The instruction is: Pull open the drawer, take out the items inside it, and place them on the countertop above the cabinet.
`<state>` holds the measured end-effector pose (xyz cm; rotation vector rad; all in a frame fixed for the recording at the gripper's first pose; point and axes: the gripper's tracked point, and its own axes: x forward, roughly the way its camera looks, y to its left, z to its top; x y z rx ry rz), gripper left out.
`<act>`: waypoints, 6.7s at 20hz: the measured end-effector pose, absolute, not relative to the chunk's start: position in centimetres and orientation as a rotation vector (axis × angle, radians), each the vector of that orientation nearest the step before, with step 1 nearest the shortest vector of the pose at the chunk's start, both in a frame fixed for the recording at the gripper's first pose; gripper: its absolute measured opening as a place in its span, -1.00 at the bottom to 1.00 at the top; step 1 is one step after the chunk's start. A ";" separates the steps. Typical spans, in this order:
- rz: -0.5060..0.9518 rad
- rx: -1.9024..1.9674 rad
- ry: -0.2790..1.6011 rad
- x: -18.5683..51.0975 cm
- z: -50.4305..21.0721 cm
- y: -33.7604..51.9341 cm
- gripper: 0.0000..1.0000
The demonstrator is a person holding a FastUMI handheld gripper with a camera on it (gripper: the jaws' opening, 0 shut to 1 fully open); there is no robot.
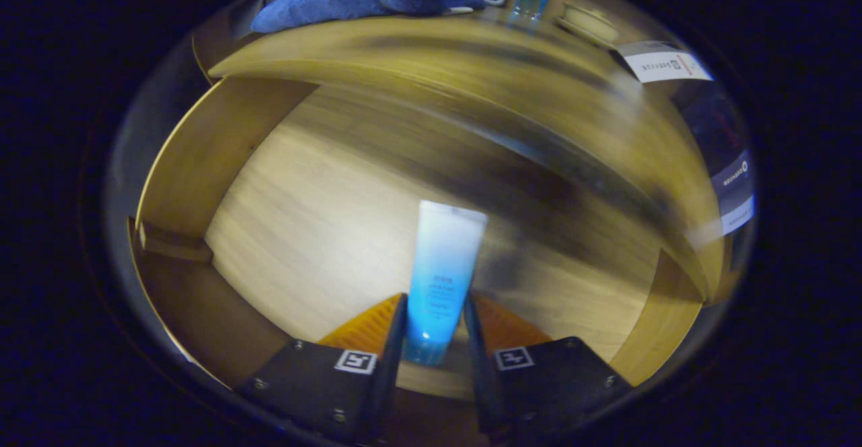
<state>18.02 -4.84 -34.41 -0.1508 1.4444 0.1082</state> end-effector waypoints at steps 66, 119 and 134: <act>-0.164 -0.107 0.295 5.7 -15.4 1.7 0.97; -0.354 -0.095 0.384 23.8 -26.7 -5.5 0.96; -0.327 -0.127 0.363 22.9 -25.8 -5.3 0.95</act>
